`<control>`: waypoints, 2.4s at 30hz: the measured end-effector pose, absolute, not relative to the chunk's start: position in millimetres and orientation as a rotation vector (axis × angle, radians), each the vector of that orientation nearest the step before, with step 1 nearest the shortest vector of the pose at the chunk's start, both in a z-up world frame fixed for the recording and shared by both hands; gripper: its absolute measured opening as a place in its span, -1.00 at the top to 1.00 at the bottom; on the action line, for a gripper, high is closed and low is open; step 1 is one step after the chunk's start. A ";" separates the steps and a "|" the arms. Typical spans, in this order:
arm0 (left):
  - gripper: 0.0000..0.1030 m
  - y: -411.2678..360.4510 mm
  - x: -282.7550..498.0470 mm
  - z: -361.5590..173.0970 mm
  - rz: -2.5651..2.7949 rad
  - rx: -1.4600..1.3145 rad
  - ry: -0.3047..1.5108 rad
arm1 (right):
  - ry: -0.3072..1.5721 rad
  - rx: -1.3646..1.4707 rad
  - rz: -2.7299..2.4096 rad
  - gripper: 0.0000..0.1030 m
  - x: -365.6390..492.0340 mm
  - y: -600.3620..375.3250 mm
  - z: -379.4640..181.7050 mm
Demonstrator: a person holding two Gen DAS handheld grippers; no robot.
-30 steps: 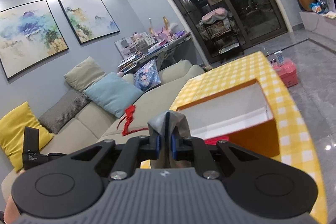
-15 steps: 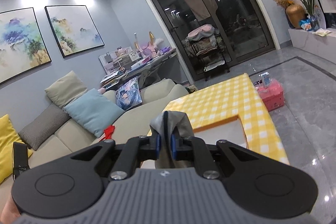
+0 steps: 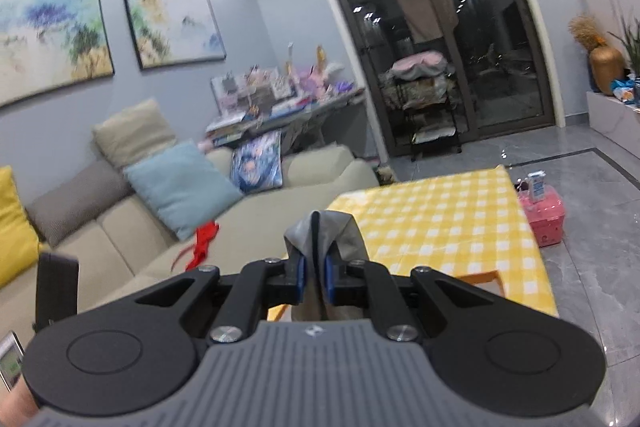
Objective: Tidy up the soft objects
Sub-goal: 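Lift the pink cloth with the left tool while the right tool carries the grey fabric toward the orange box, then open the left tool over the orange box while the right tool releases the grey fabric inside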
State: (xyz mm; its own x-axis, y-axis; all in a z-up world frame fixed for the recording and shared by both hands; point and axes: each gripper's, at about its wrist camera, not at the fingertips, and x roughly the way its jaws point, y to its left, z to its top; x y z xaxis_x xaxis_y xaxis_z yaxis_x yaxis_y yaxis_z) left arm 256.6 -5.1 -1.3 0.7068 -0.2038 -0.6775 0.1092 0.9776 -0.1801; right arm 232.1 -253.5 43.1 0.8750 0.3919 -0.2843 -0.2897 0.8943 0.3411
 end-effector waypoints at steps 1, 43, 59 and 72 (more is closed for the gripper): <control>0.84 -9.2 260.5 -3.4 -0.182 -0.132 0.769 | 0.370 0.286 0.362 0.84 236.5 -249.7 37.1; -0.71 -71.3 283.6 -77.1 -0.168 -0.124 0.924 | 0.656 0.501 0.395 0.83 305.8 -247.6 -73.0; -0.89 -66.8 259.3 -48.6 -0.075 -0.016 0.765 | 0.672 0.507 0.392 0.29 302.6 -255.9 -73.1; -0.89 -54.2 247.8 -54.2 -0.093 -0.006 0.720 | 0.661 0.551 0.391 -0.95 302.2 -248.8 -72.9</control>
State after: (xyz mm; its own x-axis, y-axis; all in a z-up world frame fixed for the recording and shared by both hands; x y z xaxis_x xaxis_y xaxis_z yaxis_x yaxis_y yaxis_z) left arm 247.8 -54.2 -54.2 0.7481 -0.0867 -0.6579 0.0825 0.9959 -0.0374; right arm 302.1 -248.8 -72.9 0.7266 0.5039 -0.4670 -0.1660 0.7884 0.5924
